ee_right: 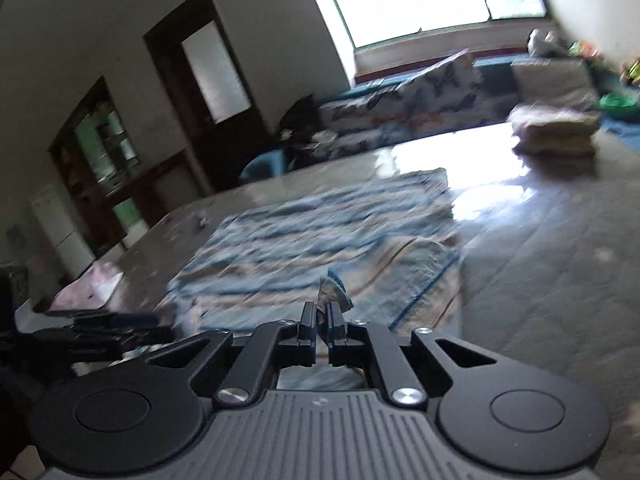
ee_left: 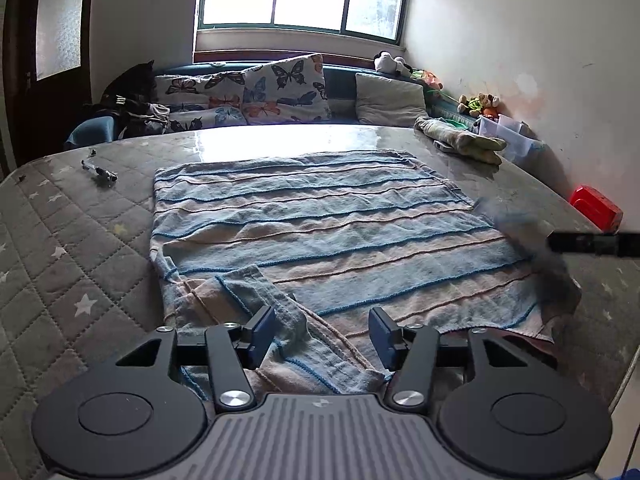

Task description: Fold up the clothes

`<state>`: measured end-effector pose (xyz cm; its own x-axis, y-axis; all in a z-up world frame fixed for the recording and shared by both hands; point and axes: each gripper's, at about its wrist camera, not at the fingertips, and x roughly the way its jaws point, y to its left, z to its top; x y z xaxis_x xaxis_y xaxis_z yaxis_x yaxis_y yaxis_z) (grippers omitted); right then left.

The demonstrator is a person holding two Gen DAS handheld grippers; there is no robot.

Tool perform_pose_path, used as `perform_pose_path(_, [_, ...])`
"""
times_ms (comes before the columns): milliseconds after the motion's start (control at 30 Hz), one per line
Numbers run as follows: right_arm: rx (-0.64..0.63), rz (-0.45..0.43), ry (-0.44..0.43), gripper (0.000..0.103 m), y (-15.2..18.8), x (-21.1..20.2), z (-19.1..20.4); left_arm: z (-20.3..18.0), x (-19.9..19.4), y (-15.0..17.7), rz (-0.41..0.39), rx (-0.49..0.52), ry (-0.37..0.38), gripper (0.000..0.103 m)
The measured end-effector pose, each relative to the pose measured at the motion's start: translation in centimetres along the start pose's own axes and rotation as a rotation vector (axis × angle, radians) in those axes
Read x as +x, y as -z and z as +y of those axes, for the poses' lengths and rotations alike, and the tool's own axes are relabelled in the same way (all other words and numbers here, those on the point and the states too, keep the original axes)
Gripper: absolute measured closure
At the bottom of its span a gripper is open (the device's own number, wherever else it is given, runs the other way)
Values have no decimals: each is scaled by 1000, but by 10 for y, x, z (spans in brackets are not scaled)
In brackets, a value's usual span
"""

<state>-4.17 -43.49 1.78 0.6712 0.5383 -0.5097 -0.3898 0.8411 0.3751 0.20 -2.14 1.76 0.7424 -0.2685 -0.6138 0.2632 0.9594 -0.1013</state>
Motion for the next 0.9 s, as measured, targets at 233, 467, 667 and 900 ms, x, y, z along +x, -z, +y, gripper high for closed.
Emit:
perform_pose_path(233, [-8, 40, 27, 88, 0, 3, -3, -1, 0, 1, 4, 7, 7, 48])
perform_pose_path(467, [2, 133, 204, 88, 1, 12, -40, -3, 1, 7, 24, 27, 12, 48])
perform_pose_path(667, [-81, 124, 226, 87, -15, 19, -37, 1, -5, 13, 38, 18, -3, 48])
perform_pose_path(900, [-217, 143, 209, 86, -46, 71, -29, 6, -14, 17, 38, 15, -32, 46])
